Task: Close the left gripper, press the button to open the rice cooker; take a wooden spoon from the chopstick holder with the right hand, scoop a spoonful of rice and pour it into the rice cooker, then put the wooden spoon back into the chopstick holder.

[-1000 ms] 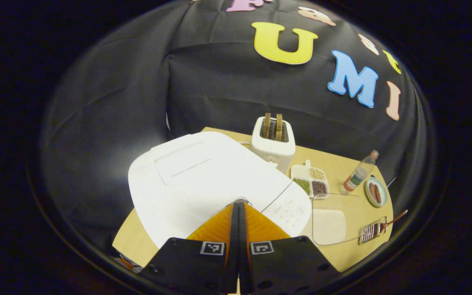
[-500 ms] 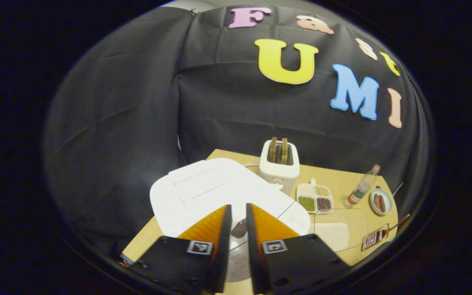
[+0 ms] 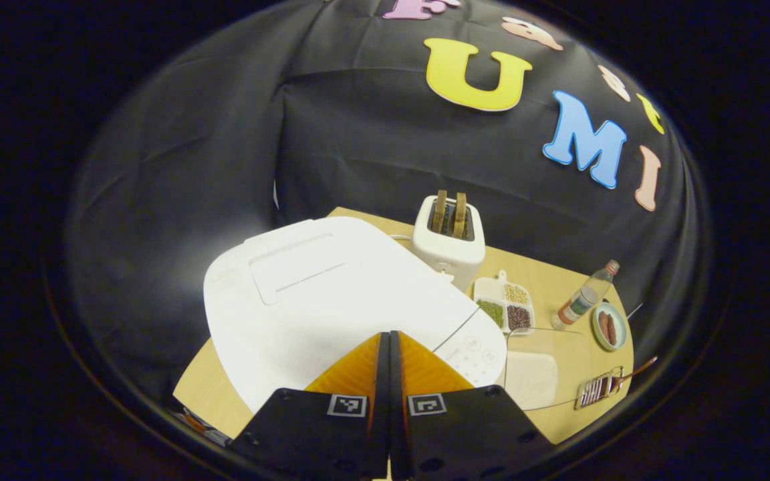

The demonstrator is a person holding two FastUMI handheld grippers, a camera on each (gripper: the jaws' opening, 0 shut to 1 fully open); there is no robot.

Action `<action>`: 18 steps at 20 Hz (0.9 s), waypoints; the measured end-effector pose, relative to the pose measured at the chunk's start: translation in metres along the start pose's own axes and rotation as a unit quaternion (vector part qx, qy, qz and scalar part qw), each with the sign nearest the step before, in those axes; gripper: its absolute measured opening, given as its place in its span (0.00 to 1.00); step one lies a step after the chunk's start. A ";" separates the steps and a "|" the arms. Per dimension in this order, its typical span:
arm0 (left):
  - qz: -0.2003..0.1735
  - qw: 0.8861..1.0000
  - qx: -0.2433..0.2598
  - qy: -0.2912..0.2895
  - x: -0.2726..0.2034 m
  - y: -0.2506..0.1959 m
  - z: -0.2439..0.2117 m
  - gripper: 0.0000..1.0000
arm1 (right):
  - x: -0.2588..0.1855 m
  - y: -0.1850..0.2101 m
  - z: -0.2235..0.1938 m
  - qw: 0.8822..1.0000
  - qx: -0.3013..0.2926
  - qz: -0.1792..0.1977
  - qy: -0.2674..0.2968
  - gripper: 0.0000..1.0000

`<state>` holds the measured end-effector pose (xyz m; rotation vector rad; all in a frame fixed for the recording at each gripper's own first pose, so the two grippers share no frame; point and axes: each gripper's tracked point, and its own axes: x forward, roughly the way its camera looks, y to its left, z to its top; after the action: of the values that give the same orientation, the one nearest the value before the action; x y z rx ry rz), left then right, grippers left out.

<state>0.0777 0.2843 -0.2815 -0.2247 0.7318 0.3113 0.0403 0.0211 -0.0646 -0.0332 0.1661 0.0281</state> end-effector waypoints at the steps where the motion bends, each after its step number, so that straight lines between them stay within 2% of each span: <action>1: 0.000 1.000 0.002 -0.007 -0.001 0.000 0.004 0.09 | 0.000 0.000 0.000 1.000 0.002 0.000 0.001 0.99; 3: 0.003 1.000 0.005 -0.013 -0.007 0.001 0.010 0.09 | 0.000 -0.001 0.001 1.000 0.004 -0.001 -0.002 0.99; 6: 0.017 0.995 0.020 -0.100 -0.032 0.000 0.057 0.09 | 0.001 -0.004 0.004 1.000 0.001 -0.002 -0.007 0.98; 7: 0.020 0.991 0.022 -0.128 -0.041 0.000 0.074 0.12 | 0.001 -0.004 0.005 1.000 0.003 -0.002 -0.007 0.98; 8: 0.019 0.987 0.022 -0.158 -0.056 -0.003 0.091 0.18 | 0.002 -0.002 0.004 1.000 0.006 0.000 -0.007 0.98; 9: 0.024 0.983 0.023 -0.182 -0.071 -0.003 0.109 0.30 | 0.002 -0.002 0.005 1.000 0.006 0.001 -0.007 0.98; 10: 0.027 0.979 0.025 -0.199 -0.083 -0.003 0.119 0.54 | 0.003 -0.002 0.005 1.000 0.006 0.003 -0.008 0.98; 12: 0.020 0.975 0.019 -0.218 -0.107 -0.009 0.132 0.70 | 0.003 -0.002 0.006 1.000 0.005 0.005 -0.012 0.98; 15: 0.013 0.966 0.023 -0.258 -0.138 -0.026 0.138 0.72 | 0.003 -0.005 0.011 1.000 0.011 0.009 -0.022 0.98; 17: 0.018 0.956 0.045 -0.289 -0.161 -0.041 0.135 0.81 | 0.002 -0.009 0.013 0.999 0.020 0.014 -0.030 0.98; 18: 0.017 0.951 0.059 -0.304 -0.172 -0.052 0.136 0.91 | 0.002 -0.012 0.013 0.999 0.025 0.017 -0.032 0.98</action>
<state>0.0599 0.2439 -0.0608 0.0035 0.1421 0.3449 0.0449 0.0101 -0.0519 0.0214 0.1031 0.0585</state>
